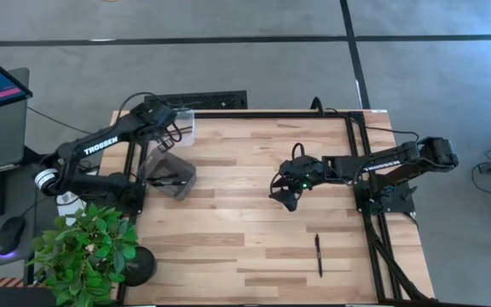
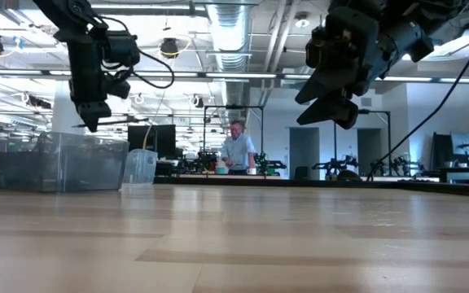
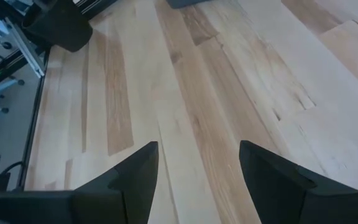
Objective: Sort pens & pencils
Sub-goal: Put the green pencil into the white bin
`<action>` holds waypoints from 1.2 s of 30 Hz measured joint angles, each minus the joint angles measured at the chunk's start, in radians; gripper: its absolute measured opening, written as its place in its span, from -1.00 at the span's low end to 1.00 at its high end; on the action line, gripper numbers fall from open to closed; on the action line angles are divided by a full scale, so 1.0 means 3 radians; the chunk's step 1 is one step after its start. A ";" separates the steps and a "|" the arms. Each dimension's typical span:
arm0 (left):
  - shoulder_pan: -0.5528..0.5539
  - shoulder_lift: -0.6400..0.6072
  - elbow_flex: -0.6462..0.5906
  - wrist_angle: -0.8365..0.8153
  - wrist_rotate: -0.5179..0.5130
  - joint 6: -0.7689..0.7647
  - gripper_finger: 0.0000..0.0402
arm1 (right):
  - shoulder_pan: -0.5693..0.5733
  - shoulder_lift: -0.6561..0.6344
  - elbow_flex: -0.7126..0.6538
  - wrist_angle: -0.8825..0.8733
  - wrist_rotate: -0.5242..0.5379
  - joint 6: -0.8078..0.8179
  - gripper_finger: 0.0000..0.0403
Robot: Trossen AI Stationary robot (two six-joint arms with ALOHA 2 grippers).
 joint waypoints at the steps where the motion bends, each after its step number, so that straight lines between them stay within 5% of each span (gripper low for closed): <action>1: 0.0003 0.0025 0.0000 0.0017 -0.0005 -0.0021 -0.94 | 0.0000 0.0000 0.0000 0.0000 0.0024 0.0000 0.21; 17: 0.0155 0.1256 0.0043 0.0570 -0.0197 0.0143 -0.93 | 0.0067 0.0000 0.0000 0.0000 0.0029 0.0001 0.21; 36: 0.0295 0.1429 0.0070 0.0510 -0.0168 0.0400 -0.80 | 0.0065 0.0000 0.0000 -0.0001 0.0027 0.0002 0.21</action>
